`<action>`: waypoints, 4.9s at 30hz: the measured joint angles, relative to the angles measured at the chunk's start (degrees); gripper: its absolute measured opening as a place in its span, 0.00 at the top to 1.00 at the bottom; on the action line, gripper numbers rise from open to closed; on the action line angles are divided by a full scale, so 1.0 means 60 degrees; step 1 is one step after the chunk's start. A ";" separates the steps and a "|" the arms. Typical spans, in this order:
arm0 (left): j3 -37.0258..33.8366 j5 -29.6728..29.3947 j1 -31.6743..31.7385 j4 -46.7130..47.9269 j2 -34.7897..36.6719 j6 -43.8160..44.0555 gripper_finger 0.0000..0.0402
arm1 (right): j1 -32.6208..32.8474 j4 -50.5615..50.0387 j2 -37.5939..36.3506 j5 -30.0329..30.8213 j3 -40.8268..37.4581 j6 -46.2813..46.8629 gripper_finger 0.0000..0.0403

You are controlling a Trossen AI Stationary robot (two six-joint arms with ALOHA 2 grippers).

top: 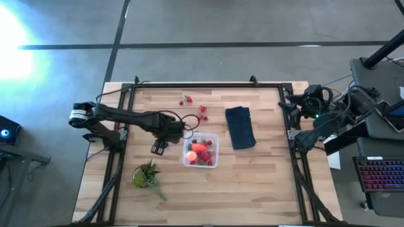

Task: Pick and placing Produce into tupperware
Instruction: Put the red cherry into the transparent bin

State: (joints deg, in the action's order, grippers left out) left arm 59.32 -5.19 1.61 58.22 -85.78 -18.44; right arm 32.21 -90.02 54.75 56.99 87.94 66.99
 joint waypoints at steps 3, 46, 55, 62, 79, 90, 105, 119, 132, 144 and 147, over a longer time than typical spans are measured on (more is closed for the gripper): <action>-0.0447 0.0069 0.0017 -0.0319 -0.0017 0.0003 0.58 | 0.0000 0.0003 0.0031 0.0000 0.0000 0.0010 0.44; -0.2180 0.0558 0.0035 -0.2780 -0.0527 0.0259 0.75 | -0.0004 0.0000 0.0005 0.0226 -0.0035 0.0345 0.44; -0.1903 0.0065 0.0049 -0.2817 -0.0515 0.0407 0.83 | -0.0004 0.0000 0.0005 0.0255 -0.0033 0.0345 0.44; 0.0015 0.0059 0.0046 -0.2580 0.0298 0.0760 0.84 | -0.0004 0.0000 0.0005 0.0255 -0.0036 0.0461 0.44; 0.1552 0.0338 -0.0038 -0.4254 -0.1635 0.2277 0.44 | 0.0000 0.0003 -0.0007 0.0082 -0.0036 0.0401 0.44; 0.4046 -0.0177 0.1692 -0.3338 -0.1304 0.6590 0.40 | 0.0000 0.0001 -0.0317 0.0004 -0.0036 -0.0085 0.44; 0.4566 0.1076 0.4180 -0.0980 -0.1370 0.8019 0.40 | 0.0000 0.0000 -0.0613 0.0735 -0.0036 -0.0559 0.44; 0.4555 0.1643 0.6124 0.0249 -0.3422 0.5171 0.40 | 0.0000 0.0000 -0.0632 0.0981 -0.0036 -0.0172 0.44; 0.5184 0.0868 0.6245 -0.0397 -0.4810 0.6349 0.40 | 0.0000 0.0000 -0.0941 0.1341 -0.0036 0.0057 0.44; 0.5328 0.0853 0.6621 -0.0394 -0.5657 0.6530 0.40 | 0.0000 0.0000 -0.0934 0.1264 -0.0036 -0.0143 0.44; 0.5346 0.0881 0.6614 -0.0471 -0.5705 0.6521 0.40 | 0.0000 0.0000 -0.0934 0.1268 -0.0036 -0.0165 0.44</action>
State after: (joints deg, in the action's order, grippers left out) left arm 91.39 0.10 41.30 55.39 -120.01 20.69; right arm 32.21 -90.02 49.15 64.60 87.72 66.00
